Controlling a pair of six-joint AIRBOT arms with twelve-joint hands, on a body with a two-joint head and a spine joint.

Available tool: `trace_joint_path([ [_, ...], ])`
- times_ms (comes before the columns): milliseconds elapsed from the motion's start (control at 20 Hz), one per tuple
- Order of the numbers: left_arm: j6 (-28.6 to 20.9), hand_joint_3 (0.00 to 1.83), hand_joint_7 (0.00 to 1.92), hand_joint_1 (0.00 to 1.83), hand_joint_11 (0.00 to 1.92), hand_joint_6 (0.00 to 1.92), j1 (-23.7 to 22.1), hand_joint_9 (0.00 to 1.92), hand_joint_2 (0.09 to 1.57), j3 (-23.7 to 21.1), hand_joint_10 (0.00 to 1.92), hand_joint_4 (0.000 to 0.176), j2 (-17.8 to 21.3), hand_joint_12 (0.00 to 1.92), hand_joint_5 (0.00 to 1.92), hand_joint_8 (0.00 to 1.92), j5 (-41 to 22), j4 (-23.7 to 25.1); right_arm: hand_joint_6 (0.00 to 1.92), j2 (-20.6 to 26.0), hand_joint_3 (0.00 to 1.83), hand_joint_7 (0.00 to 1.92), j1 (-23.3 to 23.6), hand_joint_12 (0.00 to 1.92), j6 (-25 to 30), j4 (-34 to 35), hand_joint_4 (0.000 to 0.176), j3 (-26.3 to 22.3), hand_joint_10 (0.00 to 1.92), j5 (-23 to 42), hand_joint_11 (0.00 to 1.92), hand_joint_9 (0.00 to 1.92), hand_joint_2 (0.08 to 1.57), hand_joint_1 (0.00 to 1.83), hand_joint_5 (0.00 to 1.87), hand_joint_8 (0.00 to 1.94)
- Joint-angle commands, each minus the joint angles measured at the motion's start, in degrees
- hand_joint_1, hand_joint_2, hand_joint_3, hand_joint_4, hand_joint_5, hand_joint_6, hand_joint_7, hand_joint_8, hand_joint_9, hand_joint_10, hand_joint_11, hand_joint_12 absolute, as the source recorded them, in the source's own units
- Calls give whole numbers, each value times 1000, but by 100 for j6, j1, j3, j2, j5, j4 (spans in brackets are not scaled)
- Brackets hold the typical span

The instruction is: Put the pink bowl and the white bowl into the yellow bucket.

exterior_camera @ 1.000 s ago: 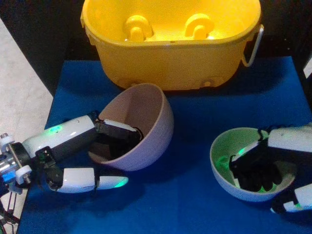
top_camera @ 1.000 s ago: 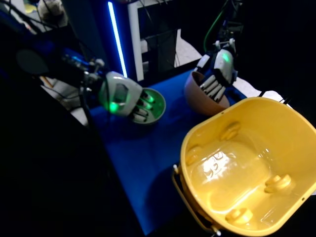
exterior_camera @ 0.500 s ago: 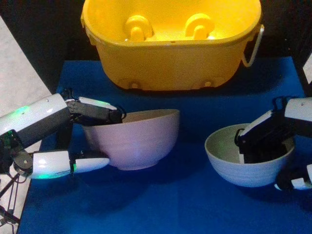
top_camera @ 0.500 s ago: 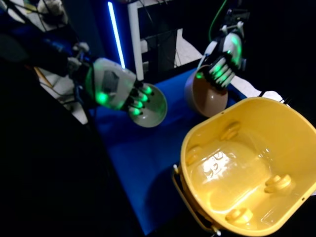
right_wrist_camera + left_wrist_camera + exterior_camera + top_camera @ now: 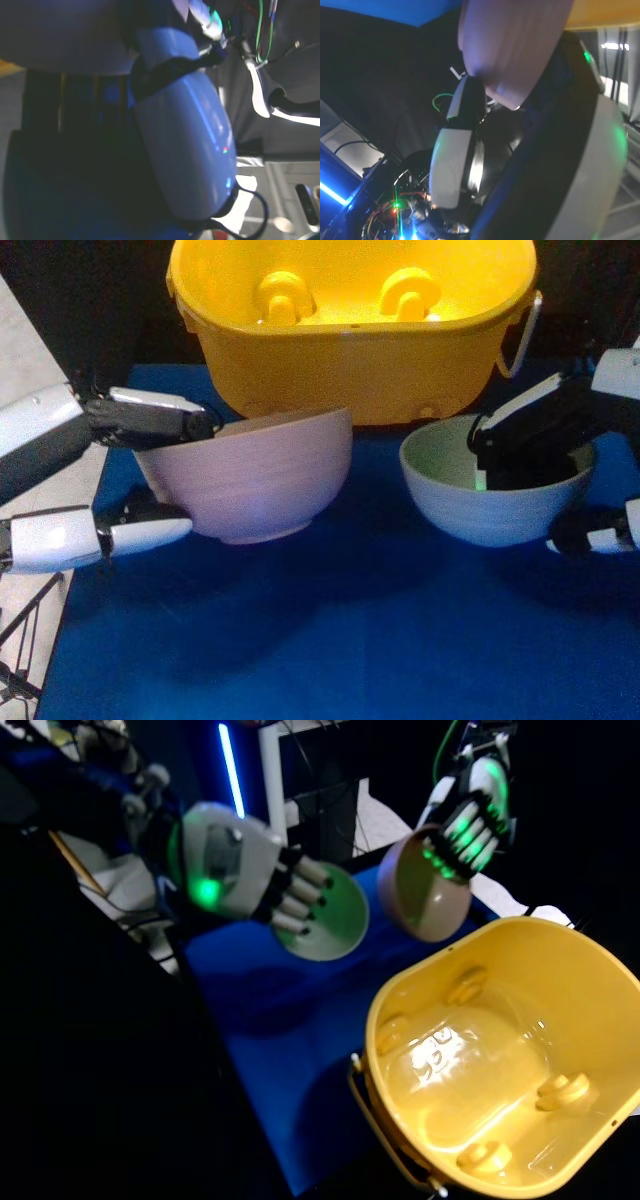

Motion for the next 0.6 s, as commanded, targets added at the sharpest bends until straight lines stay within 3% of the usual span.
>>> trace_joint_path([
  [0, -20, 1, 775, 1333, 498, 1246, -82, 635, 1246, -31, 1612, 0, 50, 1651, 675, 1447, -840, -148, 1224, 14, 0, 832, 145, 1470, -11, 103, 0, -10, 1151, 592, 871, 896, 1133, 1494, 798, 1169],
  [50, -19, 1, 748, 1328, 471, 1266, -83, 619, 1258, -40, 1640, 0, 84, 1713, 659, 1484, -870, -158, 1237, 15, 0, 824, 190, 1468, -25, 100, 0, -11, 1154, 592, 859, 902, 1134, 1495, 797, 1172],
  [100, -12, 0, 787, 1180, 464, 1279, -83, 590, 1253, -57, 1459, 0, 120, 1713, 677, 1503, -910, -169, 1230, 15, 0, 844, 254, 1454, -50, 92, 0, -12, 1227, 592, 935, 950, 1144, 1376, 830, 1146],
  [200, 20, 0, 817, 1195, 478, 1256, -85, 615, 1244, -89, 1433, 0, 201, 1679, 680, 1482, -969, -175, 1194, 22, 0, 869, 380, 1437, -66, 29, 0, -12, 1209, 591, 979, 978, 1135, 1375, 851, 1096],
  [250, 52, 0, 827, 1204, 459, 1209, -116, 597, 1234, -106, 1381, 0, 305, 1621, 704, 1472, -1017, -181, 1214, 46, 0, 898, 555, 1473, -68, -84, 0, -10, 1217, 589, 843, 932, 1129, 1372, 895, 983],
  [450, 115, 0, 821, 1224, 454, 1036, -238, 596, 1209, -108, 1357, 0, 417, 1613, 802, 1498, -982, -180, 1219, 52, 0, 851, 787, 1465, -180, -186, 0, -4, 1236, 582, 882, 932, 1137, 1369, 898, 998],
  [550, 116, 0, 824, 1224, 453, 1044, -404, 597, 1207, -73, 1356, 0, 422, 1613, 803, 1489, -840, -145, 1210, 51, 0, 867, 901, 1405, -256, -186, 0, 1, 1174, 573, 936, 974, 1128, 1372, 896, 991],
])
